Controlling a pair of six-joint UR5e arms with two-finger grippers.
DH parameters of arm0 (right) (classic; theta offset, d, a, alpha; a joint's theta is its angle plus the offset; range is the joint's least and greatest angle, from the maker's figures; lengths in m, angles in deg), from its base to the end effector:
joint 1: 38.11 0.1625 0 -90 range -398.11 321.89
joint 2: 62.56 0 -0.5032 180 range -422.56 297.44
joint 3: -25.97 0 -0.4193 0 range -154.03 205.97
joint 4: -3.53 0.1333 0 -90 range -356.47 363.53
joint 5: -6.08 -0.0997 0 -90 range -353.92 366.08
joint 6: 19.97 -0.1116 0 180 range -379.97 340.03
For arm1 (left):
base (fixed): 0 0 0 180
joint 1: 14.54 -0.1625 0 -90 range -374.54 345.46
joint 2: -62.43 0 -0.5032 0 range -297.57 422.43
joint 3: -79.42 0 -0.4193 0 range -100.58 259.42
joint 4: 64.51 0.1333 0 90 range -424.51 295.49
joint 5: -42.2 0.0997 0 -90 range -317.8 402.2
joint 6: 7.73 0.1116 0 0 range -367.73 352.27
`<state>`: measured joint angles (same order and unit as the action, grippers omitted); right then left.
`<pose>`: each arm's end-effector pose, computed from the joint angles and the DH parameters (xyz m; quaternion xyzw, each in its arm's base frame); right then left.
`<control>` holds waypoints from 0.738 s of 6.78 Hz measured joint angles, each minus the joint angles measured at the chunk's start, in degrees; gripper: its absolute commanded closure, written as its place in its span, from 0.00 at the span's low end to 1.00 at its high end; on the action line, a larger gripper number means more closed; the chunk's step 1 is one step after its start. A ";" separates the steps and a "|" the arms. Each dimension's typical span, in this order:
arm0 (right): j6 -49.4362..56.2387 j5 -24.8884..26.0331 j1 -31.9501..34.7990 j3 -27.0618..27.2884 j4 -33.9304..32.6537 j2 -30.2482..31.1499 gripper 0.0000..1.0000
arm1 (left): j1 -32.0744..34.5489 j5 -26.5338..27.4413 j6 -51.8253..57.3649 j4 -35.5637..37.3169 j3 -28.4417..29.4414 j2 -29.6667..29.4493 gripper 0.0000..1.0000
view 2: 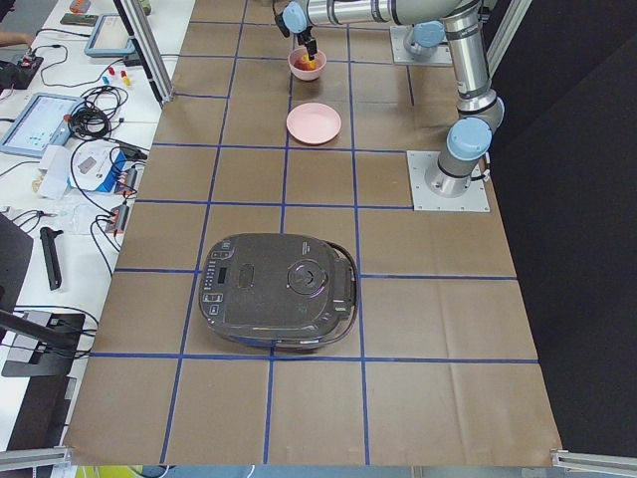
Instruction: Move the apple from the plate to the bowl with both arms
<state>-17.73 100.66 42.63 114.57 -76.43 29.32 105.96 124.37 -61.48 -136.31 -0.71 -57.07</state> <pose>0.0442 -0.5017 0.5672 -0.0587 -0.9957 -0.0626 0.0338 -0.5033 -0.5619 0.3466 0.2019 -0.9770 -0.0550 0.0423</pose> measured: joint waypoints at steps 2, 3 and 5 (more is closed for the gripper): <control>-0.06 -5.48 1.55 -0.32 -0.27 0.32 0.00 | -6.71 0.07 14.72 -13.85 0.01 8.49 0.00; -0.19 -6.26 2.98 -0.78 -1.04 0.20 0.00 | -10.77 0.50 21.80 -19.57 0.35 12.15 0.00; -0.17 -6.51 5.21 -1.73 -3.78 -0.75 0.03 | -19.05 3.87 38.35 -24.47 0.81 17.44 0.00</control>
<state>-17.90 94.15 47.84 112.84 -80.21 28.57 86.91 128.25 -23.13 -160.78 0.10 -39.62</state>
